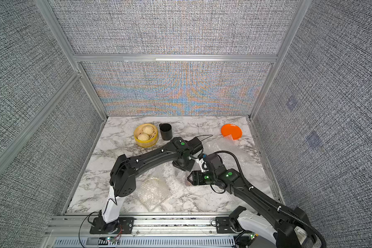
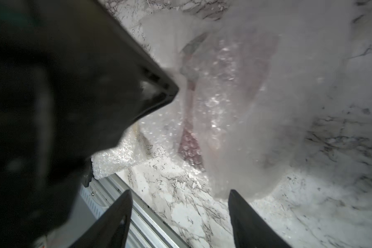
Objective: Unpack dinner plates from bubble wrap
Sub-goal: Unwrap the bubble wrap at the center of the board.
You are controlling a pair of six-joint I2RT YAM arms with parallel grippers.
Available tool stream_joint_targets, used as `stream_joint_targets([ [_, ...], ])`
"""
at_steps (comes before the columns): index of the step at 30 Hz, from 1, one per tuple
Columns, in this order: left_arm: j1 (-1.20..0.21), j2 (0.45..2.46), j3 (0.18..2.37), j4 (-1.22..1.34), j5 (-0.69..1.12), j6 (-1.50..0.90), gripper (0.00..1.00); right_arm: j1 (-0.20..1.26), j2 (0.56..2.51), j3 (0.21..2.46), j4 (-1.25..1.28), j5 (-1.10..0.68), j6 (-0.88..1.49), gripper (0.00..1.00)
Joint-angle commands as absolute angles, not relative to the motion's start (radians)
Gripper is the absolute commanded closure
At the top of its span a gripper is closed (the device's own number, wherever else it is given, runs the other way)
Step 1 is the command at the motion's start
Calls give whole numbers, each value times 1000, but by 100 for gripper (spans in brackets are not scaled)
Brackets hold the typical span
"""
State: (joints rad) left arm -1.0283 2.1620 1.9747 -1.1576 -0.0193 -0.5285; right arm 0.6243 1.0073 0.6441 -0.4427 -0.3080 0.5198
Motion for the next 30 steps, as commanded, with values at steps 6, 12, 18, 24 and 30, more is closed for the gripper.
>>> stream_joint_targets([
  [6, -1029, 2122, 1900, -1063, 53, -524, 100, 634, 986, 664, -631, -100, 370, 28],
  [12, -1029, 2135, 1885, -1077, 53, -520, 100, 651, 994, 676, -644, -3, 277, 28],
  [18, -1028, 2120, 1879, -1089, 36, -520, 100, 653, 1099, 721, -613, 12, 232, 28],
  [24, -1023, 2074, 1824, -1095, 18, -543, 100, 653, 1229, 790, -625, 66, 252, 28],
  [30, -1014, 1996, 1689, -1062, 8, -585, 100, 602, 1327, 817, -617, 63, 312, 27],
])
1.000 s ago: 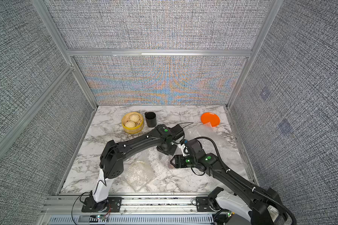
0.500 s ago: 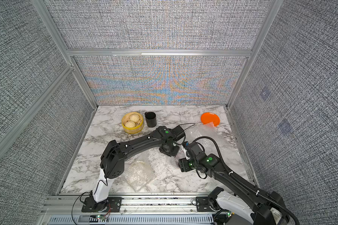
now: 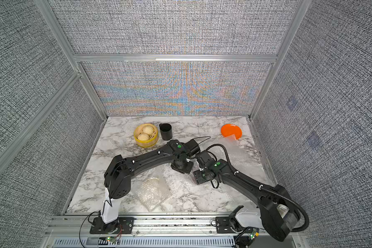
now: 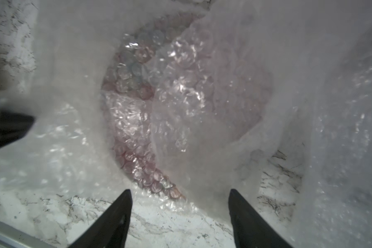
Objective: Unpack dinner plates from bubble wrap
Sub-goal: Unwrap the bubble wrap at the center of the board.
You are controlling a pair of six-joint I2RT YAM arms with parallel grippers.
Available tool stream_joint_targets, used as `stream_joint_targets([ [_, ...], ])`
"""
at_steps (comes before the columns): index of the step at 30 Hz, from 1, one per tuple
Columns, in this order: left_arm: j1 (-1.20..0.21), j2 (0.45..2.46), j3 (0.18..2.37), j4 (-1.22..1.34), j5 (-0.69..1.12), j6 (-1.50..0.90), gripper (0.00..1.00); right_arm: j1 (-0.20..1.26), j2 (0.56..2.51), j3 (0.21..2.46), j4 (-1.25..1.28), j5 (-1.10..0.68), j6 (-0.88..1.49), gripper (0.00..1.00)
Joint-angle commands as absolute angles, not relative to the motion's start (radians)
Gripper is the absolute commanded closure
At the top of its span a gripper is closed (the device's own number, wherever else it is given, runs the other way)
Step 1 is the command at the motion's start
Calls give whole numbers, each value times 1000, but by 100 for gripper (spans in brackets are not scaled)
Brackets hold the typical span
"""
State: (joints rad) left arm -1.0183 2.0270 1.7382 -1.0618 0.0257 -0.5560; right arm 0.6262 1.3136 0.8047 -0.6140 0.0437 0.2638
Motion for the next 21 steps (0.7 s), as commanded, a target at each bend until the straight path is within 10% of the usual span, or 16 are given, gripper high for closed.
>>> stream_joint_targets([
  [1, -1012, 1994, 1658, -1049, 9, -591, 100, 584, 1327, 817, -622, 62, 329, 27],
  [11, -968, 1862, 1452, -990, -5, -633, 100, 395, 1185, 800, -660, -60, 419, 29],
  [17, -958, 1731, 1476, -1021, -6, -644, 46, 418, 1041, 905, -704, -196, 426, 32],
  [21, -940, 1666, 1559, -1061, 4, -670, 37, 418, 1004, 931, -643, -386, 463, 36],
])
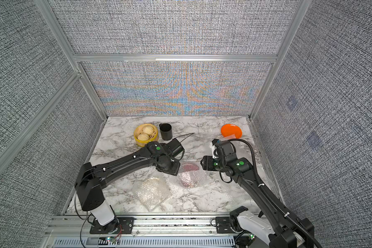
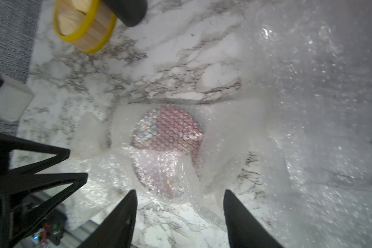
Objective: Unpack dinner plates from bubble wrap
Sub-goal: Unwrap the bubble wrap at the center of the board.
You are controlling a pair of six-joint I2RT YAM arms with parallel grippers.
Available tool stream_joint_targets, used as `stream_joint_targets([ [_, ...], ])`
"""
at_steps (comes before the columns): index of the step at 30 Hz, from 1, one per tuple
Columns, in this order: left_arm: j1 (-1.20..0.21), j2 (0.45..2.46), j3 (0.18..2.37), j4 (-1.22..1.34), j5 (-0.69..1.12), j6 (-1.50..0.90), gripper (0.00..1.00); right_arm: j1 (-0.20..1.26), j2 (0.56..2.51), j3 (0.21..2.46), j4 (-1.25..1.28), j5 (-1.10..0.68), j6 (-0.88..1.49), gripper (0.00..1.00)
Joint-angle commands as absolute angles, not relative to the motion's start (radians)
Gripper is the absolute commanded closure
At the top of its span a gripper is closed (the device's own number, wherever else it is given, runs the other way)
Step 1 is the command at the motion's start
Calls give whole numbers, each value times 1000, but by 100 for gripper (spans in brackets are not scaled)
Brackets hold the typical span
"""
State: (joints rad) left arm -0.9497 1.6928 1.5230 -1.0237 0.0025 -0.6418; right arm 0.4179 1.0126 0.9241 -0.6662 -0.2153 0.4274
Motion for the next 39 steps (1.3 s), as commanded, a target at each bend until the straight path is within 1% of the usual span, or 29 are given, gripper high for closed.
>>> stream_joint_targets([
  [1, -939, 1659, 1576, -1057, 8, -680, 36, 417, 1011, 929, -620, -440, 478, 36],
  [3, -937, 1654, 1592, -1009, 38, -687, 36, 417, 1047, 915, -562, -553, 527, 37],
  [4, -937, 1658, 1586, -972, 67, -686, 36, 419, 1068, 907, -546, -581, 547, 38],
  [6, -937, 1680, 1559, -887, 132, -705, 36, 424, 1122, 895, -537, -613, 585, 40],
  [8, -932, 1725, 1543, -866, 173, -757, 38, 435, 1171, 889, -532, -625, 609, 41],
  [11, -932, 1786, 1495, -837, 207, -784, 39, 454, 1229, 854, -491, -612, 638, 42],
  [14, -929, 1821, 1428, -815, 207, -769, 40, 446, 1255, 821, -489, -555, 636, 42],
  [16, -922, 1850, 1419, -864, 190, -736, 40, 413, 1259, 787, -506, -507, 635, 43],
  [20, -910, 1851, 1378, -897, 149, -694, 41, 308, 1273, 712, -527, -493, 607, 44],
  [24, -882, 1807, 1375, -911, 135, -688, 41, 272, 1267, 715, -576, -480, 534, 44],
  [28, -872, 1746, 1428, -920, 133, -678, 41, 278, 1220, 785, -596, -523, 509, 44],
  [31, -870, 1753, 1550, -1011, 123, -639, 40, 292, 1171, 855, -616, -543, 495, 44],
  [34, -868, 1774, 1690, -1111, 92, -592, 38, 299, 1138, 926, -589, -528, 494, 41],
  [36, -865, 1777, 1755, -1157, 59, -580, 38, 299, 1149, 984, -564, -514, 499, 38],
  [39, -852, 1755, 1787, -1167, 56, -587, 36, 300, 1203, 1117, -550, -520, 505, 37],
])
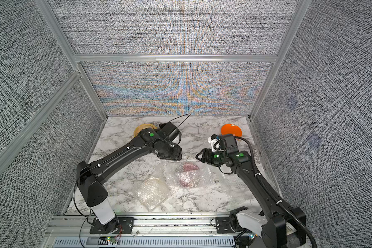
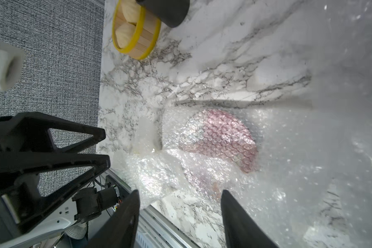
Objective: Unpack dinner plates from bubble wrap
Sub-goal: Unwrap the bubble wrap at the center of the board.
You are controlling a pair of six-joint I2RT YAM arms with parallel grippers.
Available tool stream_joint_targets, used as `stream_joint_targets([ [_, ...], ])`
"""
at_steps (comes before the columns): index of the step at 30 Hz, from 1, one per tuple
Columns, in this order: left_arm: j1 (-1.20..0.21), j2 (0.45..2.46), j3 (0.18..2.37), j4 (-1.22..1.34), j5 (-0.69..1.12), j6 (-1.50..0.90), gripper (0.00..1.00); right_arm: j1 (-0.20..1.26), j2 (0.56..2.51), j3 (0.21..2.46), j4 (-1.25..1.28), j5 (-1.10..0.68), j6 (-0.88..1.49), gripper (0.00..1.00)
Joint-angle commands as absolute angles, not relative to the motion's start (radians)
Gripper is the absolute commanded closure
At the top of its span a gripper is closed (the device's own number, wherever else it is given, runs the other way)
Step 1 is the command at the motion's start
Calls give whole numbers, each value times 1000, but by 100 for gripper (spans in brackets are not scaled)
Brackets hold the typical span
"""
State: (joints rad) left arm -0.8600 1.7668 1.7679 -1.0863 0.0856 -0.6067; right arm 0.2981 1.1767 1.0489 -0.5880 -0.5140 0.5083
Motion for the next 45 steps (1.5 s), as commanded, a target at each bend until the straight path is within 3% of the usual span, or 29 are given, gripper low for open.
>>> stream_joint_targets([
  [1, -849, 1746, 1784, -1160, 60, -595, 36, 301, 1226, 1148, -550, -532, 518, 36],
  [10, -815, 1701, 1758, -1113, 170, -584, 35, 419, 1337, 1248, -703, -635, 608, 35],
  [15, -775, 1686, 1689, -1042, 218, -586, 31, 519, 1337, 1181, -847, -628, 585, 32],
  [19, -751, 1726, 1668, -966, 271, -586, 12, 568, 1274, 1053, -855, -616, 617, 31],
  [22, -744, 1795, 1692, -943, 330, -565, 8, 586, 1216, 930, -822, -618, 671, 31],
  [34, -735, 2085, 1804, -902, 400, -529, 7, 568, 1162, 666, -744, -590, 721, 29],
  [45, -713, 2130, 1727, -842, 405, -546, 7, 496, 1288, 625, -626, -622, 703, 28],
])
